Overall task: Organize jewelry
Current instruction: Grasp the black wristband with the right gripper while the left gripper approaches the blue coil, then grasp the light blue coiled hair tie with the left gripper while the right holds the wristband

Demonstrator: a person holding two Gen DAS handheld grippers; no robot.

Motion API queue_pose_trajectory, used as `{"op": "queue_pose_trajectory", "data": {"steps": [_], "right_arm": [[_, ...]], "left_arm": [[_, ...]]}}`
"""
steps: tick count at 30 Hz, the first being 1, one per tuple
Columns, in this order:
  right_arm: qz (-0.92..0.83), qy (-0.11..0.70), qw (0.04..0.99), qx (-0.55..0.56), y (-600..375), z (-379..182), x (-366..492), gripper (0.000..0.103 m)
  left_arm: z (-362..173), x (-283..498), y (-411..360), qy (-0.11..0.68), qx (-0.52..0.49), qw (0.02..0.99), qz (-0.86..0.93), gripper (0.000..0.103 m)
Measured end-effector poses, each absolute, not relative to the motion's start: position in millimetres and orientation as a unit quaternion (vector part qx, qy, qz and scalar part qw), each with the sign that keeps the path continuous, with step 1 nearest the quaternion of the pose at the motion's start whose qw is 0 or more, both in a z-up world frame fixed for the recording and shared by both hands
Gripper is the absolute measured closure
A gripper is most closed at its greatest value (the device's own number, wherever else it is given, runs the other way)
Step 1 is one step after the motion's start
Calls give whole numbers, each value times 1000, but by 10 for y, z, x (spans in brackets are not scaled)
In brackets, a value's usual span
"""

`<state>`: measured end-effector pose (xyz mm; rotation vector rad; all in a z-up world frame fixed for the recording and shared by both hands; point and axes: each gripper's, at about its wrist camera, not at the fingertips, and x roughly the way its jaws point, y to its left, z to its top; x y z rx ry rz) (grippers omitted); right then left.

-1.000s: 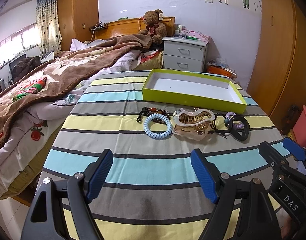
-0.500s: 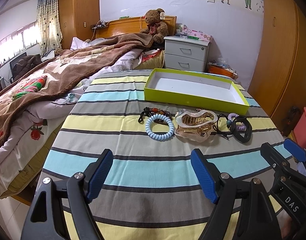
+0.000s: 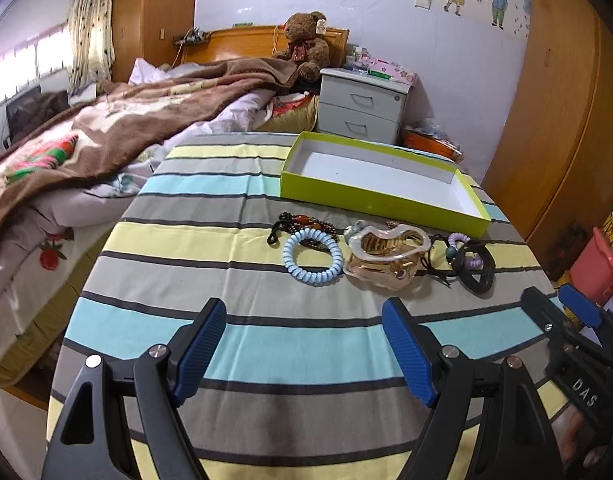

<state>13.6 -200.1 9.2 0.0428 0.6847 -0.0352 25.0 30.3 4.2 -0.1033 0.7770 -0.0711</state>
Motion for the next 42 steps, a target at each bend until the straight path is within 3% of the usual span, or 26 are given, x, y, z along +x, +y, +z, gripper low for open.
{"op": "queue_pose_trajectory", "data": {"steps": [12, 17, 19, 24, 33, 42], "right_arm": [[-17, 397, 916, 56, -2300, -115, 609, 31], [0, 416, 907, 63, -2245, -211, 750, 40], [4, 420, 905, 61, -2221, -239, 790, 49], [2, 432, 899, 66, -2210, -311, 888, 55], [-6, 433, 900, 42, -2203, -361, 905, 87], [5, 426, 903, 48, -2295, -319, 875, 90]], "left_arm": [[-24, 647, 447, 409, -48, 910, -51, 21], [-100, 760, 495, 425, -60, 901, -67, 21], [-129, 792, 512, 432, -70, 896, -76, 21], [-172, 850, 551, 442, -81, 890, -76, 21], [-185, 933, 585, 447, -89, 886, -83, 21], [-283, 1120, 530, 470, -66, 878, -62, 34]]}}
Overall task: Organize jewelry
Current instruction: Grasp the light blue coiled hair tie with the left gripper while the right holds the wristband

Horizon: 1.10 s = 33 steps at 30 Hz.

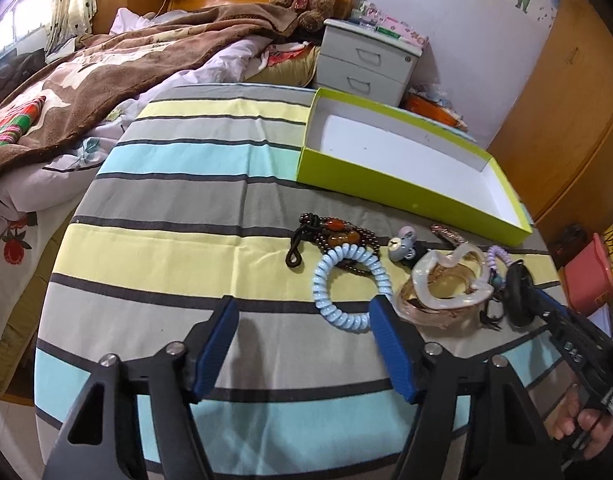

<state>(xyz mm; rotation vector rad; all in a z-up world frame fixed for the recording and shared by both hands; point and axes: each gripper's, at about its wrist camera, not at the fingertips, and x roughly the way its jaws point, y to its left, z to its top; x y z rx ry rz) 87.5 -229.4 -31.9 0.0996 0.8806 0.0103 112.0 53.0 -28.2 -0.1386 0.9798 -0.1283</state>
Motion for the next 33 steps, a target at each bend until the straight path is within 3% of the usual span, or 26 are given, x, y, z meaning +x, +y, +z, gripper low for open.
{"op": "queue_pose_trajectory", "data": {"steps": [4, 12, 16, 22, 33], "right_arm": [[8, 419, 907, 51, -2311, -285, 864, 90], [14, 408, 911, 55, -2325, -221, 838, 90], [16, 405, 913, 57, -2327, -203, 844, 90], [17, 402, 913, 59, -2330, -188, 839, 90], [20, 395, 917, 57, -2305, -138, 802, 90]], "left_arm": [[-350, 1192, 466, 480, -49, 874, -58, 47], [-386, 1245, 363, 484, -23, 874, -49, 54], [-383, 1252, 303, 478, 4, 877, -43, 71], [-369, 1240, 254, 474, 20, 879, -40, 89], [-253, 1177, 298, 455, -2, 889, -53, 93]]}}
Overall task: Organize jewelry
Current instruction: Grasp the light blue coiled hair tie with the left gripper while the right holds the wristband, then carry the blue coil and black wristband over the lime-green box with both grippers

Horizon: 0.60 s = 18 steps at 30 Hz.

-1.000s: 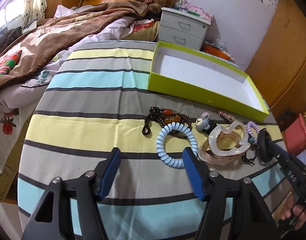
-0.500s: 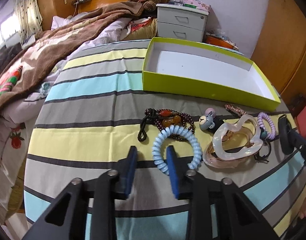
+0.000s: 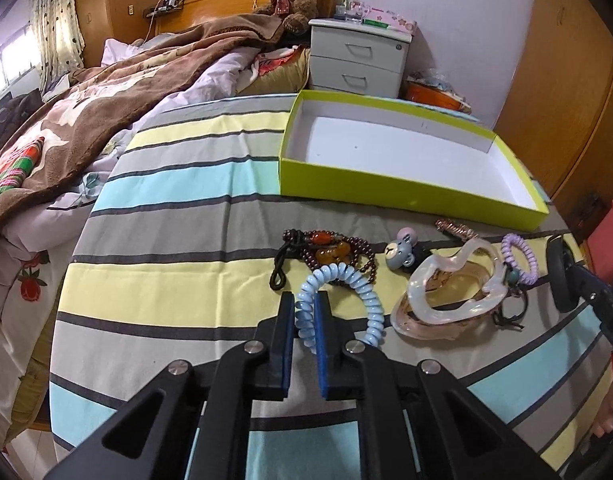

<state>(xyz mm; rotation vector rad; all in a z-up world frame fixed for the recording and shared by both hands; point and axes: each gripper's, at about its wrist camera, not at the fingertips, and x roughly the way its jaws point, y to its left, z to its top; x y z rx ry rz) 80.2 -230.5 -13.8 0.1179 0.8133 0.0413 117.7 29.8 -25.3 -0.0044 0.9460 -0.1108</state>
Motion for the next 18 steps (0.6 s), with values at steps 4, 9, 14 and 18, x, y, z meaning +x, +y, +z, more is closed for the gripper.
{"op": "queue_pose_trajectory", "data": {"steps": [4, 9, 14, 18], "right_arm": [[21, 389, 919, 55, -2297, -84, 778, 90], [20, 381, 923, 52, -2298, 7, 784, 90], [18, 371, 927, 47, -2297, 131, 851, 90], [17, 366, 930, 43, -2287, 209, 926, 90]], "left_arm": [[-173, 1152, 317, 447, -10, 893, -58, 93], [-80, 1145, 324, 439, -17, 896, -65, 93], [60, 1190, 328, 426, -22, 901, -72, 93], [168, 1286, 349, 419, -33, 904, -81, 93]]}}
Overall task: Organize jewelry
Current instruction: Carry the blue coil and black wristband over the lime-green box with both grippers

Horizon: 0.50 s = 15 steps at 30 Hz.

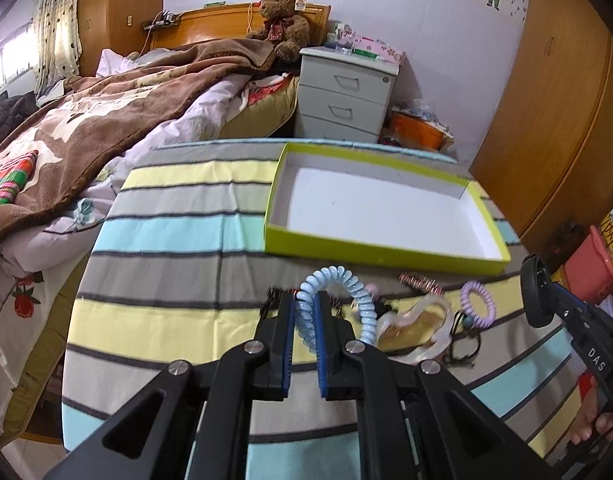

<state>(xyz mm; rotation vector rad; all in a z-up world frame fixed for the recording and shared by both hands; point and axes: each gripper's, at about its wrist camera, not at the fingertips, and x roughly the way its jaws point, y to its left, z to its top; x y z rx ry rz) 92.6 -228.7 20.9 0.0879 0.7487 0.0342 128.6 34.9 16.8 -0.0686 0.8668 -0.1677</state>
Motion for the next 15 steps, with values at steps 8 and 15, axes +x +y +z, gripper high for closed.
{"op": "queue_pose_trajectory", "data": {"steps": [8, 15], "right_arm": [[20, 365, 930, 30, -2246, 286, 1227, 90], [19, 386, 922, 35, -2289, 192, 1627, 90]], "left_arm": [[320, 1559, 334, 409, -39, 907, -92, 93], [338, 1864, 302, 407, -48, 907, -98, 93]]}}
